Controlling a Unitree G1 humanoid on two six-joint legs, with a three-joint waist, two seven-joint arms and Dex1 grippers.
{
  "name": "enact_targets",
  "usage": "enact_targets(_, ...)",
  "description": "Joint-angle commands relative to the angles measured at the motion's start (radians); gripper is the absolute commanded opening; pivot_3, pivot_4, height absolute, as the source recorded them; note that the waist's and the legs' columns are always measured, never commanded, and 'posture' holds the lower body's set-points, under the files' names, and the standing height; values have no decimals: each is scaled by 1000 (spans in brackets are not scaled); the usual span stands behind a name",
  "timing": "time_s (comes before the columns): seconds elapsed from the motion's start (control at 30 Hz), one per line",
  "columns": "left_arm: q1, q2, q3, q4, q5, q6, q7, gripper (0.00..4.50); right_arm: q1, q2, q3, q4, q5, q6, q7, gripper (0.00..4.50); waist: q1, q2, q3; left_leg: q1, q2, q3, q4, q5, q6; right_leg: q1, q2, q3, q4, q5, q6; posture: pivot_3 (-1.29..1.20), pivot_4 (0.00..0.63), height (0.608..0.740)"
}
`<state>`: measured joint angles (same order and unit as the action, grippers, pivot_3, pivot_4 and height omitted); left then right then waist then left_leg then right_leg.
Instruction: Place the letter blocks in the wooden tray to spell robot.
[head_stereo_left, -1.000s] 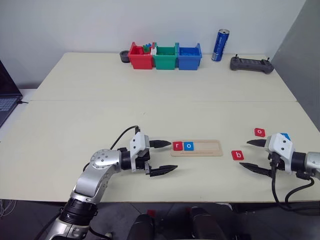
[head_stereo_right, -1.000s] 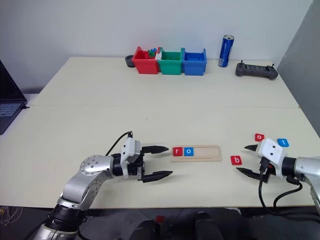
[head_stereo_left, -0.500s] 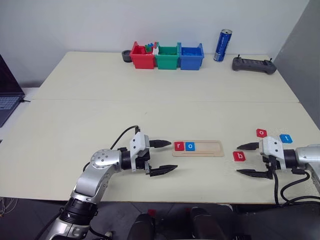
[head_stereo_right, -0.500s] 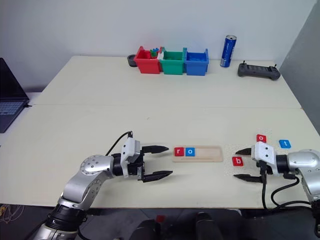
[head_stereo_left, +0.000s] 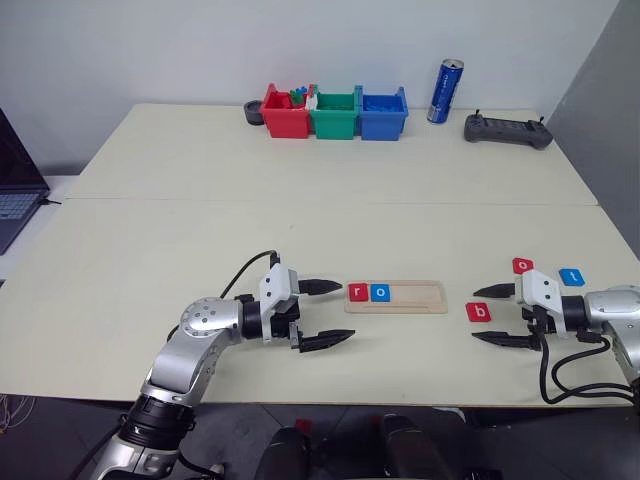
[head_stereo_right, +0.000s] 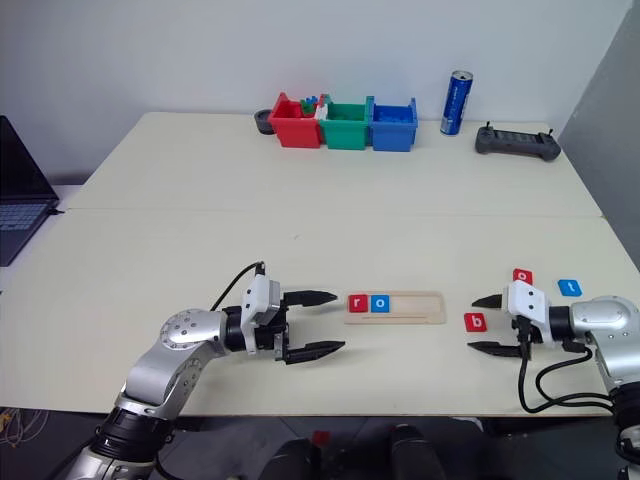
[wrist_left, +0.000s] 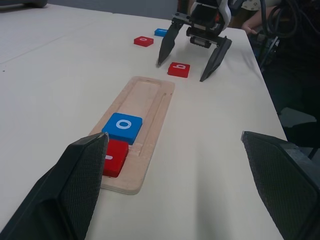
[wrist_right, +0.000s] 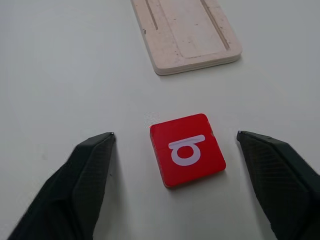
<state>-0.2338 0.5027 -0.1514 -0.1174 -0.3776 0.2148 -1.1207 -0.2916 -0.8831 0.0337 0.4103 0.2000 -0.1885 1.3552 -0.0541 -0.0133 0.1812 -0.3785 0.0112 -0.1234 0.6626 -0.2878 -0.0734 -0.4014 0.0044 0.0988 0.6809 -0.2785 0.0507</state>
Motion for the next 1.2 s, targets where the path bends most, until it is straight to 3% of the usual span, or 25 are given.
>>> enact_targets(0.03, -13, 0, 4, -18, -3, -10, 5, 4500, -5, -17, 1, 40, -33, -15, -2, 2919, 0, 0, 0, 1, 0, 0, 0, 0, 0, 1, 0, 0, 0, 0, 0, 0, 150, 740)
enact_targets(0.17, -14, -3, 3, -19, -4, -7, 10, 4500, -21, -8, 2, 44, -30, -10, -7, 1531, 0, 0, 0, 12, 0, 0, -2, 0, 0, 13, 0, 0, -2, 0, 0, 0, 150, 740)
enact_targets(0.2, -15, -2, 2, -19, -3, -8, 10, 4500, -26, -5, 2, 42, -29, -5, -9, 1464, -1, 0, 0, 14, 0, 0, -2, 0, 0, 15, 0, 1, -2, 0, 0, 0, 150, 740)
enact_targets(0.47, -12, 6, 12, -18, -9, -10, 13, 4500, -84, 3, 2, -71, 15, 93, 19, 1465, -4, 0, 1, 15, 0, 0, -1, 0, 0, 15, 0, 1, -2, 0, 0, 0, 150, 740)
enact_targets(0.7, 5, 25, 34, -21, -12, -17, 17, 4500, -205, 108, 77, -171, 21, 224, 26, 1465, -5, 0, 1, 14, 0, -1, -2, 0, 0, 15, 1, 0, -1, 0, 0, 0, 150, 740)
enact_targets(0.93, 32, 52, 62, -35, -13, -17, 26, 4500, -314, 205, 146, -61, -37, 192, 12, 1465, -2, 1, 2, 14, 0, -1, -2, 0, 0, 14, 0, 0, -2, 0, 0, 0, 150, 740)
enact_targets(1.2, 37, 59, 73, -30, -4, -33, 33, 4500, -365, 234, 176, 77, -88, 113, 32, 1465, -3, 1, 3, 13, -1, -1, -2, 0, 0, 14, -1, -1, -2, 0, 0, 0, 150, 740)
